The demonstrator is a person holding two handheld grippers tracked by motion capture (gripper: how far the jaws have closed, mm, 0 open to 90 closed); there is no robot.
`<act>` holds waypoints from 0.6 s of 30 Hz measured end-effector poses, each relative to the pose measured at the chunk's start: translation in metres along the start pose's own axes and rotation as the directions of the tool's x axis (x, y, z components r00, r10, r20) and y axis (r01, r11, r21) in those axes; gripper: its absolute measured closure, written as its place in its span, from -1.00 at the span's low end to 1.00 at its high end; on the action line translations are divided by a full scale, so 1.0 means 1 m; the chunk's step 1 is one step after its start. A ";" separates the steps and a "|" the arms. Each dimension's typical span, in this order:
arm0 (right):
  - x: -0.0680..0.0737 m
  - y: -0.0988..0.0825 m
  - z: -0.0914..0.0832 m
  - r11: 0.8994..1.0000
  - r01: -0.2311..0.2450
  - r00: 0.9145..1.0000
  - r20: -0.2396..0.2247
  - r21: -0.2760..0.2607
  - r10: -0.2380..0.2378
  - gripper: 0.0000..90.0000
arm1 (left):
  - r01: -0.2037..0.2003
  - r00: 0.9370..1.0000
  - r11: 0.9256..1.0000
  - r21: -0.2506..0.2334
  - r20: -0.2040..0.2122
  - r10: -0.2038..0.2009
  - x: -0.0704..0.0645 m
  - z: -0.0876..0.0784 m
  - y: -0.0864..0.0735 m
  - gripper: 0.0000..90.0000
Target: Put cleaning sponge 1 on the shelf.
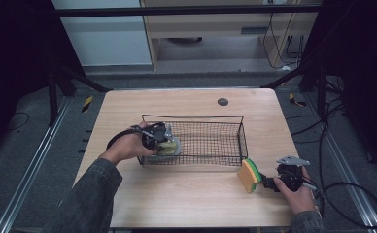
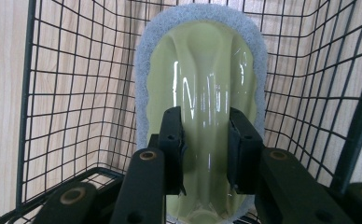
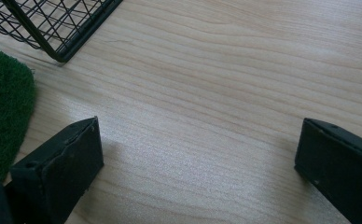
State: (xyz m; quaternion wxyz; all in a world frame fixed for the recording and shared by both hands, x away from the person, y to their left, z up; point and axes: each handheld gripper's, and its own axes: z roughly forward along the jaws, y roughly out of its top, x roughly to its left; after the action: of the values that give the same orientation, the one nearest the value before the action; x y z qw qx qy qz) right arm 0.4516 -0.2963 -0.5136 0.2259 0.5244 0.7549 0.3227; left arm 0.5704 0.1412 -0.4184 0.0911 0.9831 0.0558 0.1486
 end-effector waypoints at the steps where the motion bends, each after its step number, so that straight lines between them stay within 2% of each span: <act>1: 0.000 0.000 0.000 1.000 0.000 1.000 0.000 0.000 0.000 -0.97 | 0.000 1.000 1.000 0.001 0.001 0.000 0.000 0.000 0.000 0.56; 12: 0.000 0.000 0.000 1.000 0.001 1.000 0.001 -0.001 -0.001 -0.97 | 0.012 1.000 1.000 0.003 0.006 -0.012 -0.001 0.005 -0.002 0.54; 18: 0.000 0.000 0.000 1.000 0.001 1.000 0.000 0.000 -0.001 -0.97 | 0.036 0.999 0.999 -0.029 -0.002 -0.036 0.002 -0.001 -0.004 0.51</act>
State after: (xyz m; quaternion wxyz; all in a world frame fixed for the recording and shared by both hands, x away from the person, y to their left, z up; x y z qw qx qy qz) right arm 0.4516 -0.2963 -0.5136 0.2263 0.5243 0.7549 0.3227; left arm 0.5715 0.1455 -0.4180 0.1078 0.9804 0.0713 0.1487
